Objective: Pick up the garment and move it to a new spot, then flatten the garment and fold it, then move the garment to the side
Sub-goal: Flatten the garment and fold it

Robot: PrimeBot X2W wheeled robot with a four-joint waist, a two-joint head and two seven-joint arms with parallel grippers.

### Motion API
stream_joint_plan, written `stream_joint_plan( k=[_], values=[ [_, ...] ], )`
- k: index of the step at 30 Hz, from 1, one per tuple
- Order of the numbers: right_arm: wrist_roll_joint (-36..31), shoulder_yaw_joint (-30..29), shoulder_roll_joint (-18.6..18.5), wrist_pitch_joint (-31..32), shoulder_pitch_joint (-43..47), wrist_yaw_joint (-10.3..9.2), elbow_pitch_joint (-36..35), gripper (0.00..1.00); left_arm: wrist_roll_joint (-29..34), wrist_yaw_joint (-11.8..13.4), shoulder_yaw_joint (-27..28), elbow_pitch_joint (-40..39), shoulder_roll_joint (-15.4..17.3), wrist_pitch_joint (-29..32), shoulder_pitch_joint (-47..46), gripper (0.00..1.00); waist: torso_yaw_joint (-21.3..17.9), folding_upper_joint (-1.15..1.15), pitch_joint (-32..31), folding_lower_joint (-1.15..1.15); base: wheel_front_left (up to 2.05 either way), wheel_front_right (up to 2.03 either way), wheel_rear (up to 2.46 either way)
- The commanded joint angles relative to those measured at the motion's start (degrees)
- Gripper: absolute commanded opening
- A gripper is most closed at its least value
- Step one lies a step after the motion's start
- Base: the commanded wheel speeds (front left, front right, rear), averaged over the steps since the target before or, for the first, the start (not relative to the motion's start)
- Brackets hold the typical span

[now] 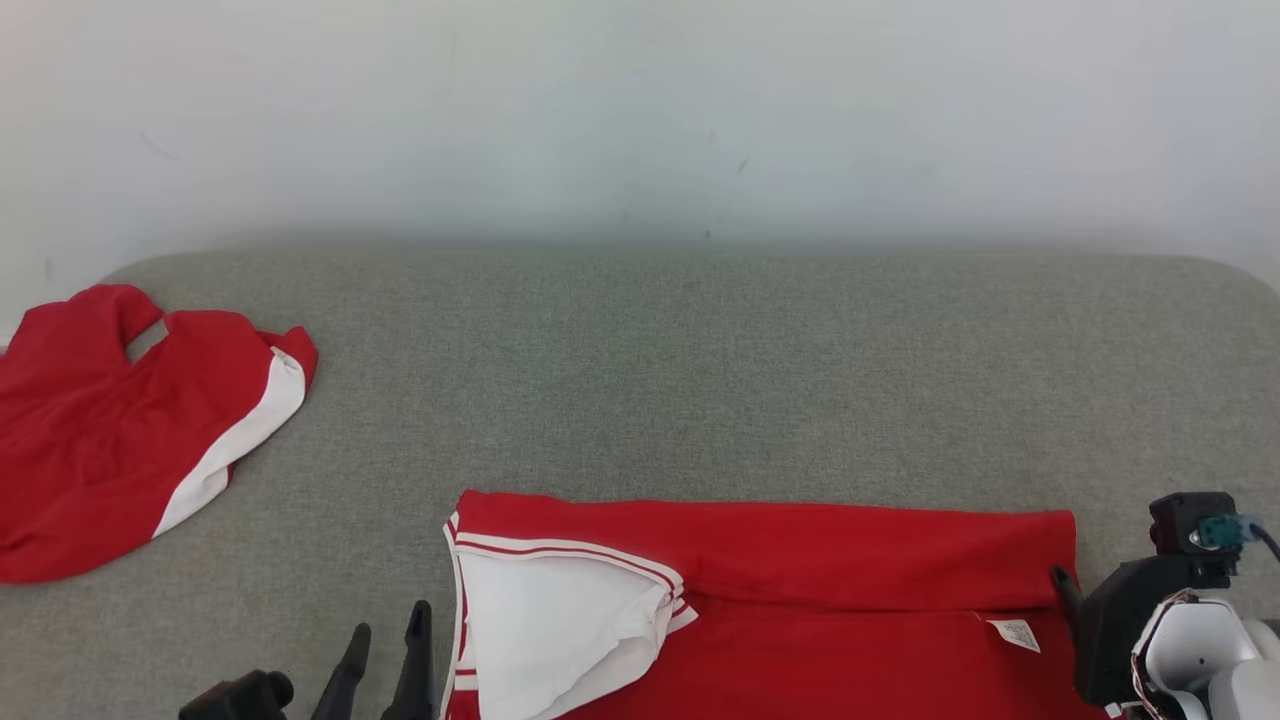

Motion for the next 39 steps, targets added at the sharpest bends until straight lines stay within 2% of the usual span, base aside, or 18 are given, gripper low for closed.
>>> stream_joint_plan(
  k=[1,7,14,19,23,32,39],
  values=[
    [-0.45,-2.49,2.05,0.63,1.66,0.07,-1.98,1.00,2.13,-0.16,0.33,0.14,-0.09,-2.77,1.42,1.00,0.25,0.00,-0.92,0.00,0.00,0.00,0.00],
    [-1.28,-9.21,9.33,2.66,4.61,0.07,-9.20,1.00,9.05,-2.02,3.94,-1.63,-0.82,-5.63,2.63,1.00,0.31,0.00,-1.58,0.00,0.00,0.00,0.00],
    [-5.79,-14.34,12.68,6.72,4.81,0.07,-11.03,1.00,17.66,-5.15,8.55,-4.91,-2.41,-5.71,4.37,1.00,0.77,0.00,-0.64,0.00,0.00,0.00,0.00],
    [-8.47,-16.20,13.45,6.65,2.89,0.07,-8.83,1.00,20.13,-6.76,9.36,-4.83,-2.86,-5.72,4.48,1.00,1.61,0.00,0.64,0.00,0.00,0.00,0.00],
    [-9.61,-17.30,13.54,6.20,1.80,0.07,-6.50,1.00,21.64,-7.01,9.45,-4.98,-2.76,-5.73,4.16,1.00,2.08,0.00,1.41,0.00,0.00,0.00,0.00],
    [-12.19,-21.13,13.67,4.83,-2.15,0.07,1.14,1.00,27.00,-4.51,8.14,-4.55,-0.27,-4.95,1.26,1.00,3.24,0.00,4.36,0.00,0.00,0.00,0.00],
    [-11.24,-21.00,13.93,5.16,-4.02,0.07,7.72,1.00,26.86,-4.11,8.92,-4.76,1.51,-3.54,0.83,1.00,3.40,0.00,5.91,0.00,0.00,0.00,0.00]
  ],
)
